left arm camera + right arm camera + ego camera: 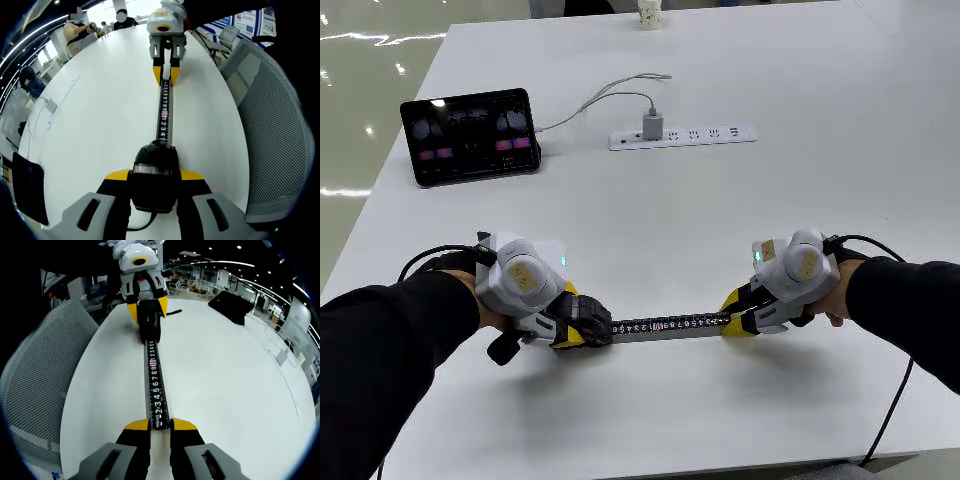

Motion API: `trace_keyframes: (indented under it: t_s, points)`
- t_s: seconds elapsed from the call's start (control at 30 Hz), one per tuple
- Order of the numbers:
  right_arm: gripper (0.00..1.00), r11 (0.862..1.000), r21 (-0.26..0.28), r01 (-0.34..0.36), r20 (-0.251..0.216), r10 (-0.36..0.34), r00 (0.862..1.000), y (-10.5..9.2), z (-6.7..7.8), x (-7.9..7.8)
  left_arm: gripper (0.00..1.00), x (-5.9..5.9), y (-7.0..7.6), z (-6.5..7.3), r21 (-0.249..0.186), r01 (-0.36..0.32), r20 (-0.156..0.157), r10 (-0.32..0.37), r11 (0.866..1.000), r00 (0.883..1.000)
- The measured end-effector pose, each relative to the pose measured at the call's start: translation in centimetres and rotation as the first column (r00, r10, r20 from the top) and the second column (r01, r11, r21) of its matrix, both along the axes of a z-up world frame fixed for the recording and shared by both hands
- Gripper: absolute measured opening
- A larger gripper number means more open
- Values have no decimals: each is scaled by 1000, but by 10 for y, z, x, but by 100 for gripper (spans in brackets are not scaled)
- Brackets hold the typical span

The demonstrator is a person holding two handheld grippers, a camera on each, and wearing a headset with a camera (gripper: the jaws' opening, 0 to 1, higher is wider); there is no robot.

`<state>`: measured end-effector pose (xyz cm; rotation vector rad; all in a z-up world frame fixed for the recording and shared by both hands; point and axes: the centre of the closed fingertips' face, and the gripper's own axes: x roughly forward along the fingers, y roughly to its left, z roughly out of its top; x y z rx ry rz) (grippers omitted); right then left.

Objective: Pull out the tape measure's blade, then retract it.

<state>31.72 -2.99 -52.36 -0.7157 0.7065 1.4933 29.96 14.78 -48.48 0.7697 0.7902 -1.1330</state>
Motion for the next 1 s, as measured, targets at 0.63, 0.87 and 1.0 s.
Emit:
trace_keyframes:
  t_s: [0.63, 0.87, 1.0]
  points:
    - [10, 1000, -6, 7, -1, -7, 1000, -12, 1, 1, 29, 1, 0, 0, -3, 0, 0, 0, 1000, 1000]
    - [10, 1000, -12, 14, -1, -14, 1000, -19, 0, 2, 29, 1, 0, 0, -3, -1, 1, 1, 1000, 1000]
    - [10, 1000, -17, 20, -1, -20, 1000, -23, -1, 3, 29, 0, 0, 0, -3, -1, 1, 1, 1000, 1000]
